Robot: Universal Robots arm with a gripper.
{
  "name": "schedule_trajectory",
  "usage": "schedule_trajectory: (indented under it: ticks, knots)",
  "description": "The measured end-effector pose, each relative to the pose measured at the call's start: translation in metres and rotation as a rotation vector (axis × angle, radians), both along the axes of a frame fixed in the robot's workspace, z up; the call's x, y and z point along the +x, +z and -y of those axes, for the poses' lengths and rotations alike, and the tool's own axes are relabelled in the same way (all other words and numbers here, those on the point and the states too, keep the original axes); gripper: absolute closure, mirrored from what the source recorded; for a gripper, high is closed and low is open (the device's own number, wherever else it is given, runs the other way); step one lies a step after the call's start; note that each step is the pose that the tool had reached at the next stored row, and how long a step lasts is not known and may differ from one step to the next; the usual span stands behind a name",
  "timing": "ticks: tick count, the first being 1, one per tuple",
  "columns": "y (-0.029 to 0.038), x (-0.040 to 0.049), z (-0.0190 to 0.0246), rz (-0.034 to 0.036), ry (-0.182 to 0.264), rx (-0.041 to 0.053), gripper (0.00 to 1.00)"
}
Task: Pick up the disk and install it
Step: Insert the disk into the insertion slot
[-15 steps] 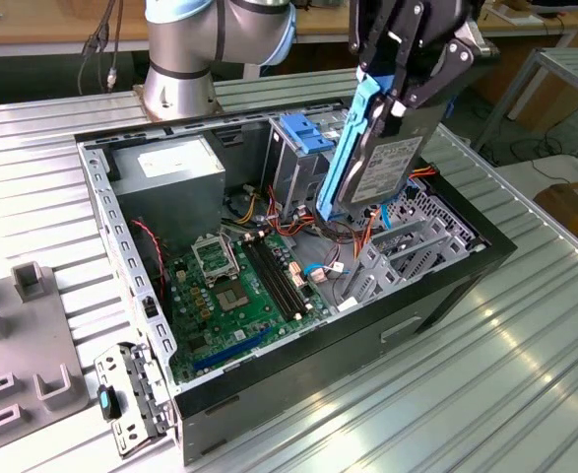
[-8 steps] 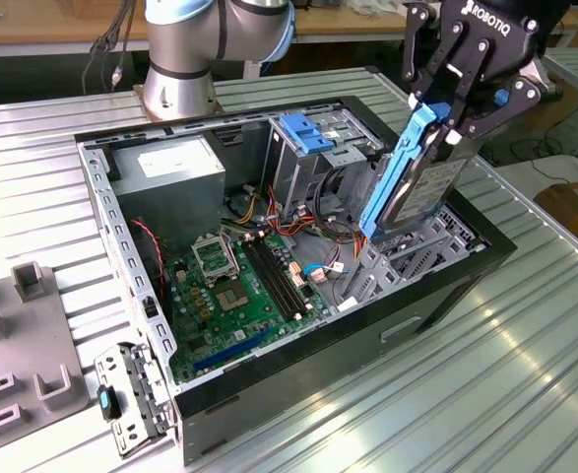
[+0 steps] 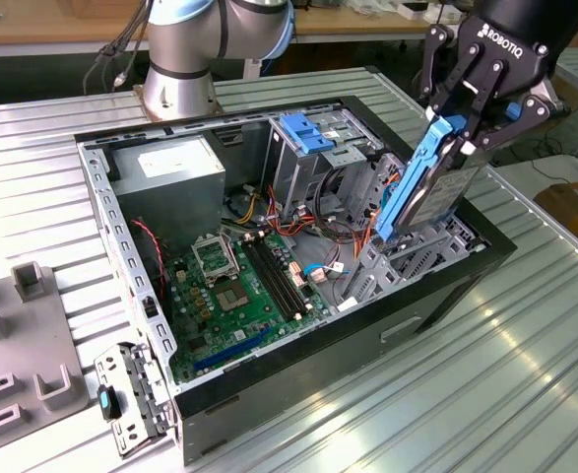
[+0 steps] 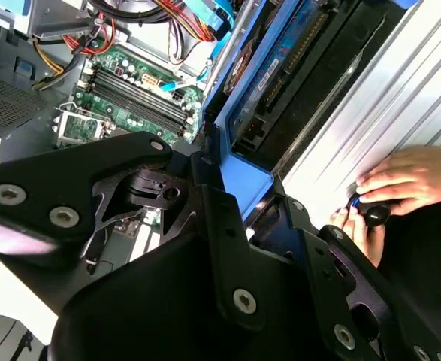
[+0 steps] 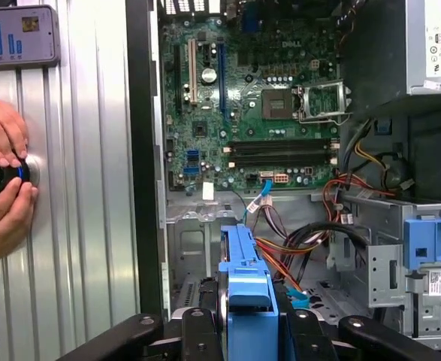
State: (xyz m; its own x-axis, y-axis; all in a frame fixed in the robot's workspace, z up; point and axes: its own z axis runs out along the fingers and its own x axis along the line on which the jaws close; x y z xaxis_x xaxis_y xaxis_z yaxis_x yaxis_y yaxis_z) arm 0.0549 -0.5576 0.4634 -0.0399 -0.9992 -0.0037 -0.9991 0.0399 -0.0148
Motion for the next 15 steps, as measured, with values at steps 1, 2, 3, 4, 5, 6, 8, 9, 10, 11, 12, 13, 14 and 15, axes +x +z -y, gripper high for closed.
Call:
schedule_trajectory:
  ticks: [1,2,3,4,5,6,8,9,10,11,12,13,14,15]
  knots:
    - [-0.0011,0.0001,0.0008,-0.0005,0.0,-0.0004,0.63]
    - [-0.0018,0.0001,0.0018,-0.0008,0.0,-0.0005,0.63]
    - [-0.0027,0.0001,0.0042,-0.0012,0.0,-0.0002,0.63]
    - [-0.0043,0.0,0.0055,-0.0021,0.0,0.0001,0.63]
    - [-0.0061,0.0001,0.0055,-0.0038,0.001,-0.0005,0.63]
    - [-0.0075,0.0001,0.0056,-0.005,0.002,-0.0002,0.63]
    - [-0.0101,0.0001,0.0057,-0.0066,0.003,-0.0002,0.63]
    - [-0.0113,0.0001,0.0057,-0.0069,0.004,-0.0003,0.63]
    - [-0.0123,0.0001,0.0058,-0.0069,0.004,-0.0002,0.63]
    - [-0.0124,0.0001,0.0058,-0.007,0.004,-0.0003,0.63]
    - [-0.0124,0.0001,0.0059,-0.007,0.004,-0.0005,0.63]
    - [-0.0126,0.0001,0.0059,-0.007,0.004,-0.0004,0.63]
    - [-0.0127,0.0001,0.0059,-0.007,0.004,-0.0003,0.63]
    - [-0.0127,0.0001,0.0059,-0.007,0.004,-0.0003,0.63]
